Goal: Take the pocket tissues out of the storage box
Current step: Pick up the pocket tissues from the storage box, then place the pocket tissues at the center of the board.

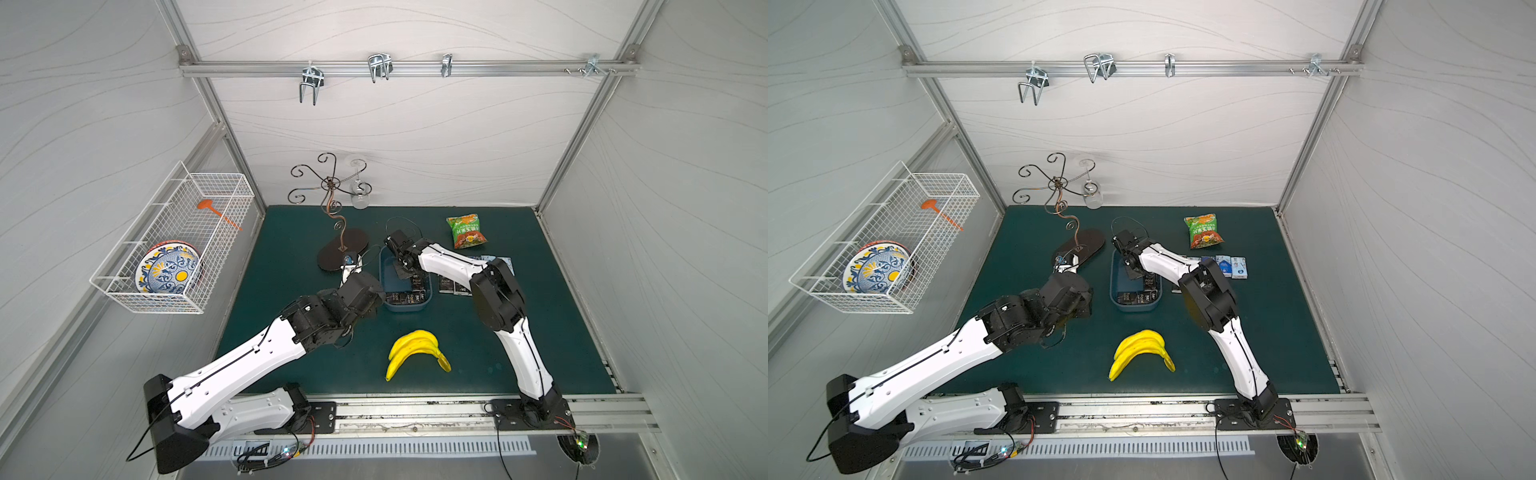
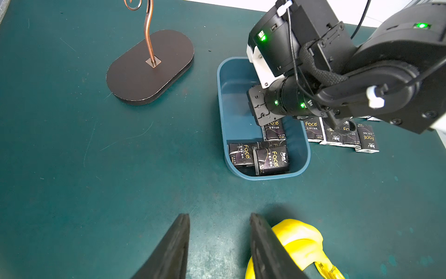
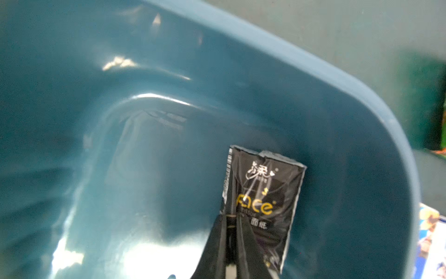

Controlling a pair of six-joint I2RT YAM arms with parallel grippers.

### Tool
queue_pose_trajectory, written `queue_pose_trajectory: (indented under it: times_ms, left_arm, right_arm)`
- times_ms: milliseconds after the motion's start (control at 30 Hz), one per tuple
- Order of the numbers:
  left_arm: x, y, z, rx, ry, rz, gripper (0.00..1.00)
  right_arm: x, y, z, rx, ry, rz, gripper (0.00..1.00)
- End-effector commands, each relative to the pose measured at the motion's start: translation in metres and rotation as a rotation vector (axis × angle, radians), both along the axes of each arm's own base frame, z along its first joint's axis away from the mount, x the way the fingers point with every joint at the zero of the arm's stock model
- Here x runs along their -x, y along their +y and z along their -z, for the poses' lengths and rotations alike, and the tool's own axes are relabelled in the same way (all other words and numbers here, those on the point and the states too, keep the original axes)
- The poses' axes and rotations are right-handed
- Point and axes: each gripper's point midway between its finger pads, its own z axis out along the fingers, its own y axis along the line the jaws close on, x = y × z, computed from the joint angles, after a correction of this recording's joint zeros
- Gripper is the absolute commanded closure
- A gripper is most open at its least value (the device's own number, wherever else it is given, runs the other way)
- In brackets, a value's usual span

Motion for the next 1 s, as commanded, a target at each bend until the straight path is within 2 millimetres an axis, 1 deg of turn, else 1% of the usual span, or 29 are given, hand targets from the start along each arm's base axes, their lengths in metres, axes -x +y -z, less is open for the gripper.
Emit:
queue_pose_trajectory:
  times_ms: [0,33,133,200,267,367,433,500,600,667,733,800,867,933,967]
  left_arm:
    - [-0.003,0.002,-0.007,0.013,-0.022,-0.018,0.55]
    - [-0.003,0.002,-0.007,0.015,-0.023,-0.019,0.55]
    - [-0.004,0.001,-0.009,0.014,-0.026,-0.019,0.55]
    - [-0.005,0.001,-0.01,0.011,-0.029,-0.02,0.55]
    - [-0.005,0.001,-0.011,0.006,-0.031,-0.02,0.55]
    - [-0.006,0.004,-0.013,0.0,-0.043,-0.027,0.54]
    - [-0.006,0.005,-0.015,-0.001,-0.048,-0.029,0.54]
    - [-0.007,0.005,-0.016,-0.001,-0.052,-0.028,0.54]
    - [-0.007,0.004,-0.018,0.001,-0.058,-0.023,0.54]
    - [-0.008,0.003,-0.019,-0.001,-0.062,-0.02,0.54]
    - [-0.009,0.001,-0.02,-0.005,-0.068,-0.013,0.54]
    - [-0.013,-0.001,-0.022,-0.007,-0.075,-0.014,0.54]
    - [-0.017,-0.008,-0.024,-0.005,-0.072,-0.004,0.54]
    - [-0.019,-0.016,-0.024,-0.002,-0.058,0.011,0.54]
    - [-0.021,-0.02,-0.024,0.002,-0.048,0.018,0.55]
  right_arm:
    - [0.018,-0.002,0.016,-0.042,0.093,-0.012,0.91]
    - [0.017,0.0,0.008,-0.068,0.084,-0.014,0.91]
    - [0.019,0.011,-0.026,-0.198,0.068,-0.029,0.9]
    - [0.021,0.017,-0.055,-0.301,0.048,-0.047,0.9]
    - [0.025,0.017,-0.082,-0.377,0.029,-0.06,0.89]
    - [0.033,0.01,-0.116,-0.454,0.003,-0.081,0.89]
    - [0.039,0.0,-0.132,-0.498,-0.01,-0.079,0.88]
    - [0.044,-0.017,-0.147,-0.536,-0.023,-0.064,0.88]
    - [0.049,-0.051,-0.162,-0.545,-0.041,-0.015,0.87]
    - [0.053,-0.09,-0.162,-0.496,-0.052,0.057,0.87]
    - [0.058,-0.132,-0.157,-0.447,-0.059,0.147,0.86]
    - [0.065,-0.178,-0.144,-0.403,-0.055,0.252,0.86]
    - [0.075,-0.228,-0.133,-0.349,-0.059,0.364,0.86]
    - [0.086,-0.268,-0.125,-0.317,-0.068,0.463,0.86]
    - [0.093,-0.283,-0.119,-0.313,-0.063,0.505,0.85]
